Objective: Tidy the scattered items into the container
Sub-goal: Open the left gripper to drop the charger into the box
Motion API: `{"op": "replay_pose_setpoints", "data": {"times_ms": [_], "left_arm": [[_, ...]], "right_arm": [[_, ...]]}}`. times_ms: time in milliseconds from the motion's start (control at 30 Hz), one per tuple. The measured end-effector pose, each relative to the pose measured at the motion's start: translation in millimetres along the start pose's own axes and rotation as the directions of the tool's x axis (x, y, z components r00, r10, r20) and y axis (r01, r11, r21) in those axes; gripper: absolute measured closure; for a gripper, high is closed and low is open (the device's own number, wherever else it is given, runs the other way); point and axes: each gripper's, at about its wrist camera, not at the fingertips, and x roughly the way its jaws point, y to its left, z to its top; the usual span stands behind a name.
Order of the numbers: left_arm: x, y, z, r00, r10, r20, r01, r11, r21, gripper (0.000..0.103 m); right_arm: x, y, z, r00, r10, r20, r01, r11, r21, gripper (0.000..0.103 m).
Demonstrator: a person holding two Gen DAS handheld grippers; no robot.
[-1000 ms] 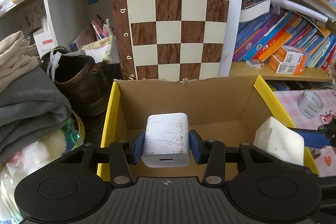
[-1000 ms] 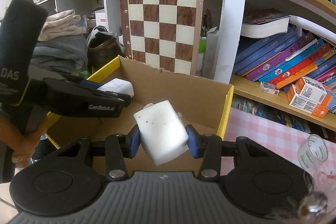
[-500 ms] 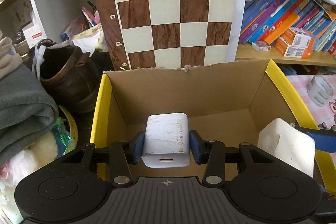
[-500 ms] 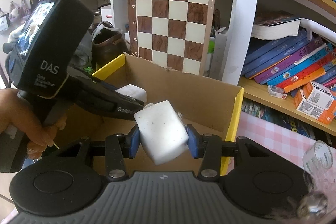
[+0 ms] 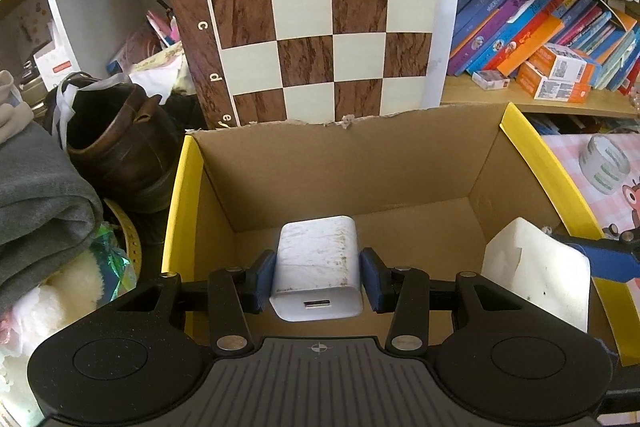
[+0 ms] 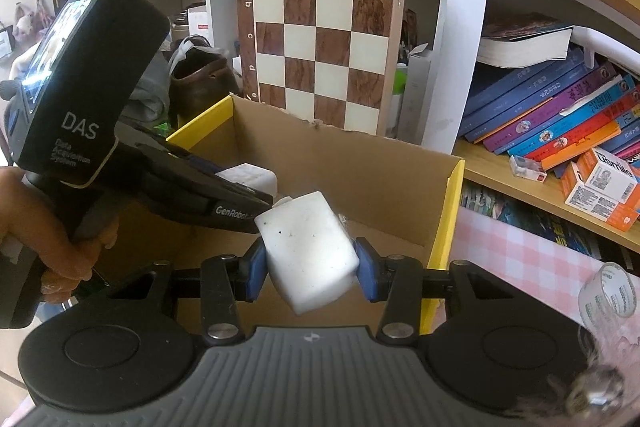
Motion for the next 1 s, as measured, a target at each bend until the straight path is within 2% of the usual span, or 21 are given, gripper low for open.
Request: {"op": "replay_pose_setpoints", "data": {"times_ms": [333, 1000], "left_arm": [[1, 0, 1, 1.000, -0.003, -0.001, 0.003, 1.000, 0.005, 0.059], [-12, 1, 0, 0.998, -0.009, 0.055, 0.009, 1.000, -0.013, 0.057]], "right_arm": [[0, -1, -1, 1.000, 0.000, -0.006, 0.000, 1.000, 0.010, 0.060], [-2, -1, -2, 1.000, -0.004, -0.011, 0.004, 1.000, 0.016, 0.060]]}}
